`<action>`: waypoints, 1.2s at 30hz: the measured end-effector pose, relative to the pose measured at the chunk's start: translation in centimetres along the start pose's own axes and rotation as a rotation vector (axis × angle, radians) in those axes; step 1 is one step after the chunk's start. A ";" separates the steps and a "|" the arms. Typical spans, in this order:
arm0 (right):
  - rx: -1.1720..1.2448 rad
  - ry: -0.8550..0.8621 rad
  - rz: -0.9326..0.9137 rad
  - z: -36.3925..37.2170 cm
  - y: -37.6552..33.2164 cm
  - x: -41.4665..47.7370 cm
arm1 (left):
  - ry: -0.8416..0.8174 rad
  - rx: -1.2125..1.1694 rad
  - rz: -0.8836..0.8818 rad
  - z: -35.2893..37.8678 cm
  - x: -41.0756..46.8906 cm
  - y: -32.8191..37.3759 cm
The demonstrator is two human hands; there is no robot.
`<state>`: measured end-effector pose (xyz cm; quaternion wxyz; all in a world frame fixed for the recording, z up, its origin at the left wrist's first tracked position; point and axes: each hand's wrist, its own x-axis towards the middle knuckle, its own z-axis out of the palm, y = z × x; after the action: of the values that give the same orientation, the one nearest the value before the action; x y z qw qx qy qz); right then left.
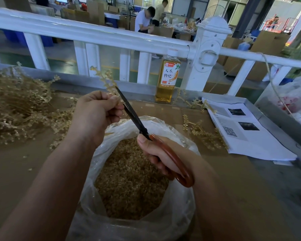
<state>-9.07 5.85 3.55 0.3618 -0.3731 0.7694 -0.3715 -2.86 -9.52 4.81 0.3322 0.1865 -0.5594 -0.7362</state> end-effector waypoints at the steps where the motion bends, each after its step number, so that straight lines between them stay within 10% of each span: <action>1: 0.005 -0.001 0.003 0.0 0.0 0.1 | -0.016 0.012 -0.011 0.0 0.0 0.0; 36: 0.191 0.043 0.060 0.1 -1.0 -1.0 | -0.315 0.084 -0.213 0.4 -0.8 0.2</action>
<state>-8.19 6.25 4.64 0.3901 -0.3056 0.7489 -0.4399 -2.50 -8.75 5.04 0.1527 0.1405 -0.6119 -0.7632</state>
